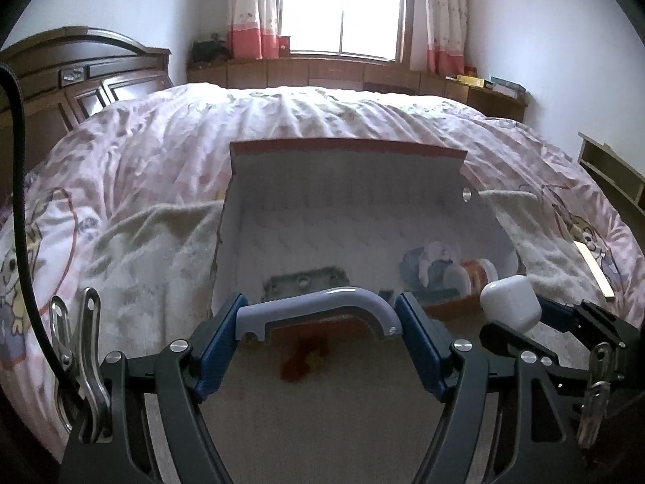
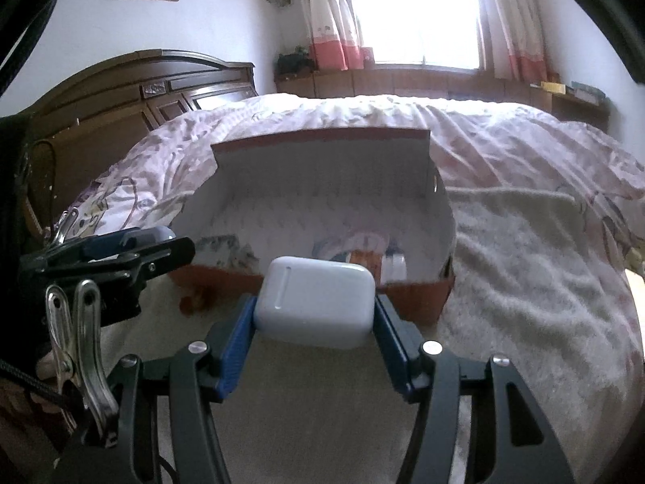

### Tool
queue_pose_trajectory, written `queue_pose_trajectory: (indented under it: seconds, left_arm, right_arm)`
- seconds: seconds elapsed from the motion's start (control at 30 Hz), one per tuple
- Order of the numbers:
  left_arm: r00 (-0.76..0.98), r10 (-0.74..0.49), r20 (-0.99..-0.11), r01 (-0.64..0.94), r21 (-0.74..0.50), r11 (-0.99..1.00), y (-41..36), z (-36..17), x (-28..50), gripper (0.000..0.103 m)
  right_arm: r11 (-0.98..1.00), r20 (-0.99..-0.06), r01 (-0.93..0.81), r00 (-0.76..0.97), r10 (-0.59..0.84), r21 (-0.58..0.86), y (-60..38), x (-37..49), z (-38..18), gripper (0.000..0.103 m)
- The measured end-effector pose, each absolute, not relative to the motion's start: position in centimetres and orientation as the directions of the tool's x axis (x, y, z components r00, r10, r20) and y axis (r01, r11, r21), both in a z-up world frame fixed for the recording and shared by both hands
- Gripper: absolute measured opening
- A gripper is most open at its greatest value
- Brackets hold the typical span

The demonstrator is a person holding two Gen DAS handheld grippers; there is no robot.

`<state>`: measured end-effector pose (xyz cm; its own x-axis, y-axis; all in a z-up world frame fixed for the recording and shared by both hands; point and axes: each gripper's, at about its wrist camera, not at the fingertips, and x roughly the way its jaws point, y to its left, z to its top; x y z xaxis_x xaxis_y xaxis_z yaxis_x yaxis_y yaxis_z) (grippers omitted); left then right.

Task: Organize rigid objects
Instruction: 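Carry the bracket and white case over the box with both tools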

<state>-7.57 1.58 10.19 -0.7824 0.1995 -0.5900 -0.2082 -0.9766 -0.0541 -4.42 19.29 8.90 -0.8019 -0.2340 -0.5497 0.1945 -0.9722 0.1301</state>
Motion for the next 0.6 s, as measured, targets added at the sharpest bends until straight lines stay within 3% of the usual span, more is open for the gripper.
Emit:
queue_pose_trajectory:
  seconds: [0.6]
  left_arm:
    - [-0.767, 0.207, -0.607, -0.211, -0.066, -0.975, 3.3, 9.4, -12.0, 0.077]
  right_arm:
    - [-0.982, -0.543, 0.142, -0.819, -0.188, 0.126, 21.0, -9.8, 9.2, 0.061]
